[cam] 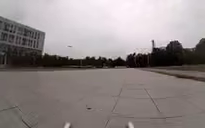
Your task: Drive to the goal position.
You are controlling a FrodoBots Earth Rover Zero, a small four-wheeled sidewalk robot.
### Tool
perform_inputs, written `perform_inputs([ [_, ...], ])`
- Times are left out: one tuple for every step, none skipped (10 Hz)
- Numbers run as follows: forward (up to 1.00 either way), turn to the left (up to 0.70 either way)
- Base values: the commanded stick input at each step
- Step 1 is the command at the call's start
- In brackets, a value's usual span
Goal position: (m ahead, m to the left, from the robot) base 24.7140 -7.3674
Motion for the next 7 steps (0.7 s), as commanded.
perform_inputs([
  [0.85,0.00],
  [0.85,0.00],
  [0.85,0.00],
  [0.85,0.00],
  [0.85,-0.01],
  [0.85,-0.09],
  [0.85,-0.22],
])
